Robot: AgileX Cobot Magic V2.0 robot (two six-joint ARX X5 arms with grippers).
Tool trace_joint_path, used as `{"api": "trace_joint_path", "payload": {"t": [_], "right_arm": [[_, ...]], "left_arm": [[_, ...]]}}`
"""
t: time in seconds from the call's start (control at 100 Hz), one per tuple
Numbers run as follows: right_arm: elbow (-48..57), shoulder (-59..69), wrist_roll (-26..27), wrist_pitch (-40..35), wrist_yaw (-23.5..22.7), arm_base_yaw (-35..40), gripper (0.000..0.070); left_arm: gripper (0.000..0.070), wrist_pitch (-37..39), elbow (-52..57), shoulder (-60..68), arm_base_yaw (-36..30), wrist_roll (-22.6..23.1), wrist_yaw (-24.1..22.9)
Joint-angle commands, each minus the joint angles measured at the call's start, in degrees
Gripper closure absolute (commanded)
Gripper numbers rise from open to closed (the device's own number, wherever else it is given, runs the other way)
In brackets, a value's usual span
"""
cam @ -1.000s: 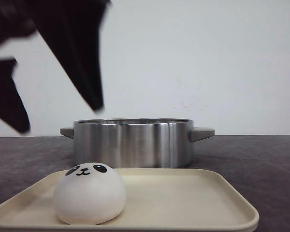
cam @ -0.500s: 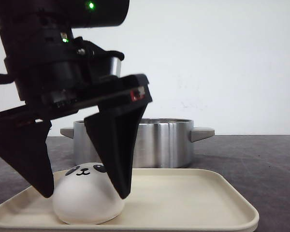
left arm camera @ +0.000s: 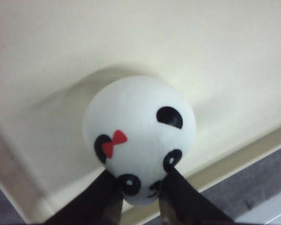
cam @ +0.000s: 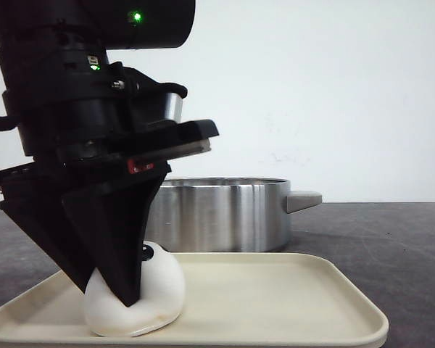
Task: Steam buns
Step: 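Lower the left gripper onto the last bun on the tray and grasp, then lift the bun with the left gripper and carry it over the pot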
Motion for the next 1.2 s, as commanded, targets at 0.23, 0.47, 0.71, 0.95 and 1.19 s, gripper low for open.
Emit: {"api": "trace_joint_path", "payload": {"t": [0.23,0.47,0.71,0.95,1.19], "right_arm": [[1.0,0.5,-0.7,0.0,0.1,0.6,0.0684],[1.0,0.4,-1.3,1.9,-0.4,0.6,0.0684],[1.0,0.5,-2.6,3.1,-0.3,0.6,0.0684],[1.0,0.4,-2.5,3.1,-0.4,0.6,0.0684],[1.0,0.4,-2.5,3.1,-0.4,0.6,0.0684]], "left_arm": [[0.0693,0.0,4.9,-7.0,-1.9,1.3,0.5],[0.0693,-0.3,14.1,-13.2,0.2,4.4,-3.7],[0.0693,1.0,20.9,-9.4,8.7,10.4,-3.9],[0.0693,3.6,22.9,1.0,17.5,15.1,-1.9],[0.0693,8.0,22.9,10.0,21.0,15.1,1.6]]}}
